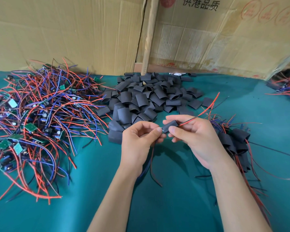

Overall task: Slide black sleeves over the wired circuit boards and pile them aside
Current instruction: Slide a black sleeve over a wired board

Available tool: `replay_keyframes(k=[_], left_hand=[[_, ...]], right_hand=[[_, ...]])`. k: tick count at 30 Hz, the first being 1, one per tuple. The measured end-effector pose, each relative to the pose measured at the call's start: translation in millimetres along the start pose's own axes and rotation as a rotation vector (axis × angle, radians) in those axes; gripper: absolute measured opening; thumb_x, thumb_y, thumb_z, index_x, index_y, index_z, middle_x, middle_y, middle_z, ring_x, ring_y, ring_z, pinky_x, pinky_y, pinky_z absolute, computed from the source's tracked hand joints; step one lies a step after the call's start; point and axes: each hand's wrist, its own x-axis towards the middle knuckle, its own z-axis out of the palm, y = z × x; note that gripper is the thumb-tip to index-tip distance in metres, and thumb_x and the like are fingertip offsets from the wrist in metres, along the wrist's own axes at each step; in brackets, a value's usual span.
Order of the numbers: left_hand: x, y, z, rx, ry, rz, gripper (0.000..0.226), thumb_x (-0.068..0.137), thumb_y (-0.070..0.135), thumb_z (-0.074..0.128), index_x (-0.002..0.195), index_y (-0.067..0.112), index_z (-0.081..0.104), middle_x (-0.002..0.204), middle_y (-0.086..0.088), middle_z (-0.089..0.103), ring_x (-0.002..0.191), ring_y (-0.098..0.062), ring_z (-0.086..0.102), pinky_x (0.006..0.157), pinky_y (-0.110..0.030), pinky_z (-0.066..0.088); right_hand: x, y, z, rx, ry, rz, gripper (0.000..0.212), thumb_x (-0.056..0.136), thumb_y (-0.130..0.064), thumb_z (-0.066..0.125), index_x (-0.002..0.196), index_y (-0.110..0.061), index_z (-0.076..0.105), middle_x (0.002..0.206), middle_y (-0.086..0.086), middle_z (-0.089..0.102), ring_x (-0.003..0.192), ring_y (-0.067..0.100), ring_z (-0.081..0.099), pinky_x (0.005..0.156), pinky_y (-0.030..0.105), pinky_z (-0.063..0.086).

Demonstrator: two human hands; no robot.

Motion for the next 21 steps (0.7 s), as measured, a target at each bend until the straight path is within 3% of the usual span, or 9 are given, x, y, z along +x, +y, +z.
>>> replay_keyframes(k=[7,11,15,18,21], left_hand=[[-1,-2,3,0.117,0.006,0.062,0.006,0.091,0.002,0.073,0.089,0.006,0.068,0.084,-0.011,0.076,0.069,-0.022,0.074,0.064,-0.027,0.059],[-2,-1,4,0.171,-0.007,0.081,0.020,0.089,0.009,0.077,0.089,0.003,0.058,0.073,-0.006,0.071,0.059,-0.019,0.068,0.058,-0.028,0.058],[-2,0,5,0.278,-0.038,0.058,0.024,0.089,0.014,0.078,0.086,0.004,0.055,0.068,-0.004,0.066,0.057,-0.022,0.064,0.059,-0.034,0.056],[-3,-1,5,0.351,-0.116,0.034,0.021,0.090,0.021,0.078,0.084,0.009,0.062,0.069,0.002,0.067,0.064,-0.019,0.071,0.063,-0.030,0.057],[0,-3,4,0.364,-0.109,0.018,0.013,0.091,0.014,0.072,0.081,0.013,0.065,0.069,0.002,0.067,0.069,-0.021,0.073,0.067,-0.030,0.056]], right_hand=[[-1,1,7,0.035,-0.009,0.059,0.025,0.093,0.005,0.066,0.115,-0.006,0.073,0.106,0.023,0.075,0.075,0.017,0.067,0.066,0.023,0.053],[-1,-2,14,0.134,-0.007,0.117,0.023,0.092,0.003,0.066,0.115,-0.001,0.071,0.107,0.028,0.073,0.071,0.016,0.063,0.063,0.024,0.053],[-1,-12,16,0.087,0.068,0.172,0.014,0.093,-0.001,0.067,0.106,-0.002,0.071,0.080,0.013,0.069,0.059,0.015,0.059,0.050,0.022,0.047],[-5,-31,-6,-0.144,0.258,0.208,0.006,0.085,-0.014,0.075,0.091,-0.015,0.075,0.059,-0.008,0.061,0.044,0.006,0.048,0.039,0.016,0.032],[-21,-61,-39,-0.637,0.367,0.280,0.042,0.054,-0.058,0.076,0.093,-0.042,0.074,0.060,-0.016,0.068,0.053,-0.001,0.059,0.055,0.026,0.045]])
